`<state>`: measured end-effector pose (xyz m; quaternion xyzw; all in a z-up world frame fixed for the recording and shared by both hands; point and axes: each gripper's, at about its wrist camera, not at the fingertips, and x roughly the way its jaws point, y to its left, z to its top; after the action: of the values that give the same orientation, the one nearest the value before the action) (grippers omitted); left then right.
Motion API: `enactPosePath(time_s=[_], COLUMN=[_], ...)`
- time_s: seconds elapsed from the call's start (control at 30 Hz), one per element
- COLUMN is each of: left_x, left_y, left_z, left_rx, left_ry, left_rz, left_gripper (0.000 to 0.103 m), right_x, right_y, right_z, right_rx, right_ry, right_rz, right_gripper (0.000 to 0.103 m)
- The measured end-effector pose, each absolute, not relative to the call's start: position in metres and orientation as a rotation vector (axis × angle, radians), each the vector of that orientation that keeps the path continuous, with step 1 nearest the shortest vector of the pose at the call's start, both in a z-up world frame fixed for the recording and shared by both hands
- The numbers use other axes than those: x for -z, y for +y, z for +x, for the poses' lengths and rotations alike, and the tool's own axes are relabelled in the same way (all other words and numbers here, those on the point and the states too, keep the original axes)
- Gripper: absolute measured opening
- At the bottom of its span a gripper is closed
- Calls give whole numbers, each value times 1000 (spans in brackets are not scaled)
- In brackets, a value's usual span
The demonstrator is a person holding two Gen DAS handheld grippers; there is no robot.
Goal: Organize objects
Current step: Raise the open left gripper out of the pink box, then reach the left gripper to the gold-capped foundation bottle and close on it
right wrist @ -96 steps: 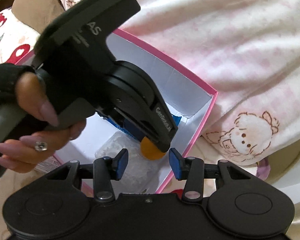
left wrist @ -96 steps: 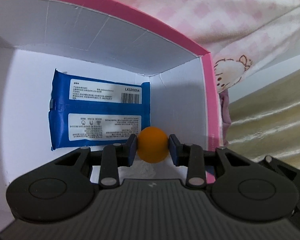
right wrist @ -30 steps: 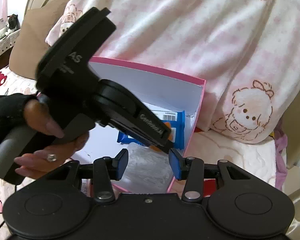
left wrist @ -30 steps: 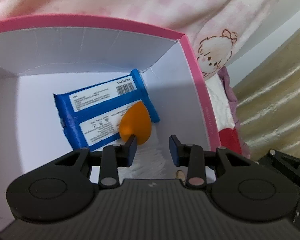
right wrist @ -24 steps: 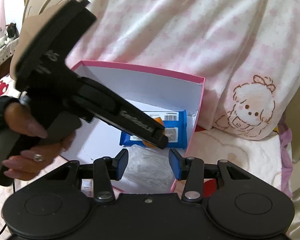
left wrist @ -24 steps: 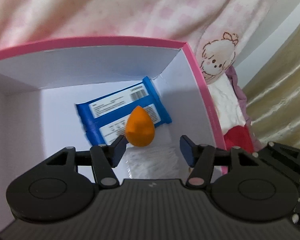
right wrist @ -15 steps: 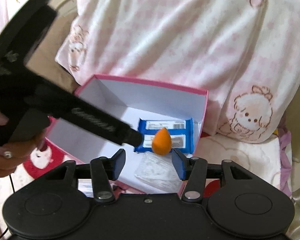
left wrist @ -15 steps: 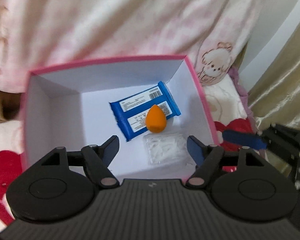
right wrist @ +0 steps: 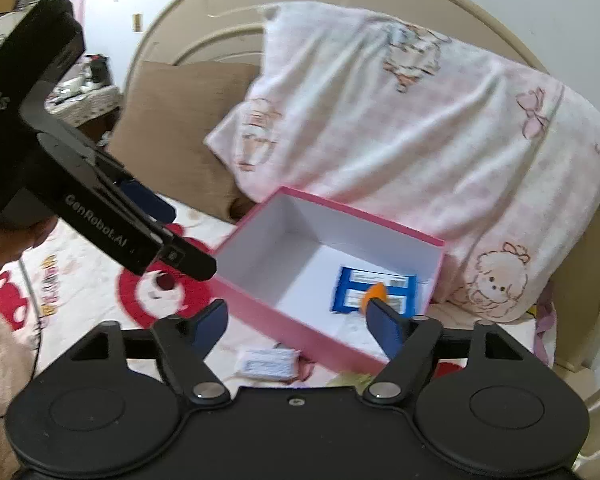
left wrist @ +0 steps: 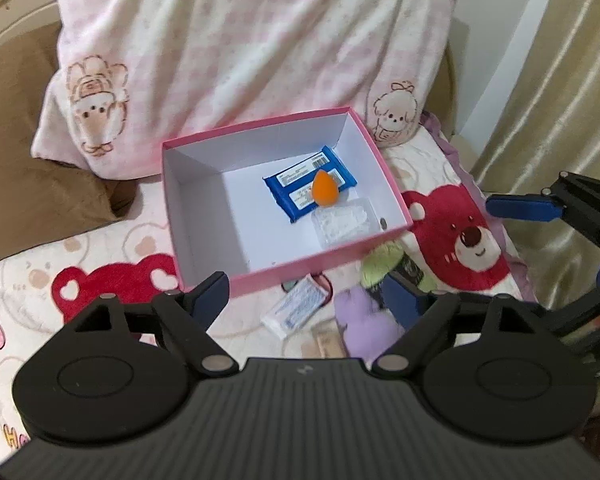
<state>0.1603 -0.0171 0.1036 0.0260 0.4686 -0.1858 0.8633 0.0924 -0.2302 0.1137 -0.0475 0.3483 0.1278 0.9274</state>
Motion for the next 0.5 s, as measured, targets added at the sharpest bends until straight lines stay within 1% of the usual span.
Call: enactPosePath(time_s=[0.03,0.07,0.23,0.37,0.5], left_x=[-105,-106,-88,-62,-26], left_y=[-14,-12,-6,-4,0], left_z=[153,146,117,105,108], left_rx=[390,384,403,452,468], left_ry=[974,967,954,960,1003], left_rz=[63,73,102,75,25], left_gripper=[89,92,96,99,99], right_x=[-117,-118,-108,-81,-54], right_y=[-226,-223,-211,-202,-201], right_z=[85,80,62,57,54], right_rx=[-271,-282,-348,-367,-314], right_ry=[714,714,753,798,757], right_rz=[-93,-83,-25,-22,7], right_gripper=[91,93,94,94,94])
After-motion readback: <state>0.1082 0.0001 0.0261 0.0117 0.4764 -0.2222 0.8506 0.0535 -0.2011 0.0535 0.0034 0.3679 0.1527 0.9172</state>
